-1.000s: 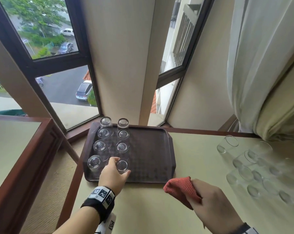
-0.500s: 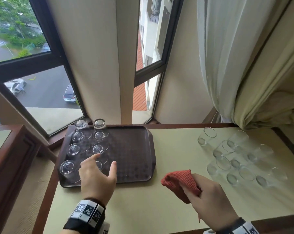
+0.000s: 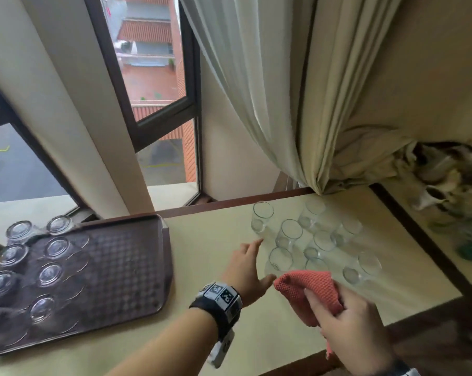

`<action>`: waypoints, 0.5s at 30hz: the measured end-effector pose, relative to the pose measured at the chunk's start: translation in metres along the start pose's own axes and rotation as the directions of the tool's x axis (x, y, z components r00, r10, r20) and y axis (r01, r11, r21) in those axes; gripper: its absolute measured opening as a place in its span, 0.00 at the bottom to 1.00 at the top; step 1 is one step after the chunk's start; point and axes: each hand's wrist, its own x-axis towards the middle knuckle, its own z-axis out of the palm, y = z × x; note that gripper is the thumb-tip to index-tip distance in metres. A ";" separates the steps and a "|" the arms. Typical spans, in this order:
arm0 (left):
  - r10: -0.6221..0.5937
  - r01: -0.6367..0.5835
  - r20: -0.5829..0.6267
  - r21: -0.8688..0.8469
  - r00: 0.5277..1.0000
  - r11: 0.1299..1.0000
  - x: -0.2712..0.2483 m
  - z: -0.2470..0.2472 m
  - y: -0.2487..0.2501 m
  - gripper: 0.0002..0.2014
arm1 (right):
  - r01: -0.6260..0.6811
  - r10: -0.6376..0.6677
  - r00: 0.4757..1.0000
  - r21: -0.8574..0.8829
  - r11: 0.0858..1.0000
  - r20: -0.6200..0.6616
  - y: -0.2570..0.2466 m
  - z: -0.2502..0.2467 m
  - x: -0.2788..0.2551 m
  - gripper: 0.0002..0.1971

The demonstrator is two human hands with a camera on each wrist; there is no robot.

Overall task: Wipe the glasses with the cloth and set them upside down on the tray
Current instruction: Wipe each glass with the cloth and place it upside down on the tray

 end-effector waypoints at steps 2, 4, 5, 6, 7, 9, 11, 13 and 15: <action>0.021 -0.026 0.091 0.053 0.996 0.998 0.026 0.028 0.012 0.53 | -0.019 0.019 1.000 -0.014 1.000 0.011 0.015 -0.015 0.005 0.16; -0.004 -0.012 0.149 0.104 0.989 0.995 0.046 0.052 0.019 0.56 | -0.038 0.039 0.999 -0.025 0.999 0.021 0.030 -0.026 0.011 0.15; -0.027 0.006 0.166 0.126 0.986 0.992 0.052 0.062 0.021 0.55 | -0.050 0.051 0.998 -0.029 0.998 0.024 0.036 -0.030 0.014 0.13; -0.051 0.027 0.172 0.140 0.984 0.990 0.057 0.070 0.023 0.54 | -0.063 0.064 0.998 -0.028 0.998 0.025 0.040 -0.033 0.017 0.13; -0.069 0.045 0.163 0.144 0.984 0.989 0.062 0.076 0.023 0.52 | -0.074 0.075 0.997 -0.024 0.997 0.025 0.044 -0.035 0.020 0.13; -0.089 0.072 0.127 0.135 0.988 0.988 0.068 0.084 0.022 0.44 | -0.093 0.093 0.995 -0.016 0.996 0.027 0.049 -0.037 0.027 0.15; -0.106 0.098 0.087 0.083 0.991 0.992 0.069 0.083 0.019 0.40 | -0.109 0.109 0.993 -0.005 0.994 0.032 0.053 -0.037 0.033 0.11; -0.167 0.169 0.049 -0.043 0.985 0.985 0.063 0.072 0.018 0.40 | -0.139 0.139 0.990 0.022 0.990 0.033 0.054 -0.036 0.039 0.08; -0.281 0.273 0.015 -0.282 0.960 0.920 0.052 0.050 0.016 0.39 | -0.166 0.164 0.986 0.057 0.985 0.035 0.053 -0.034 0.045 0.07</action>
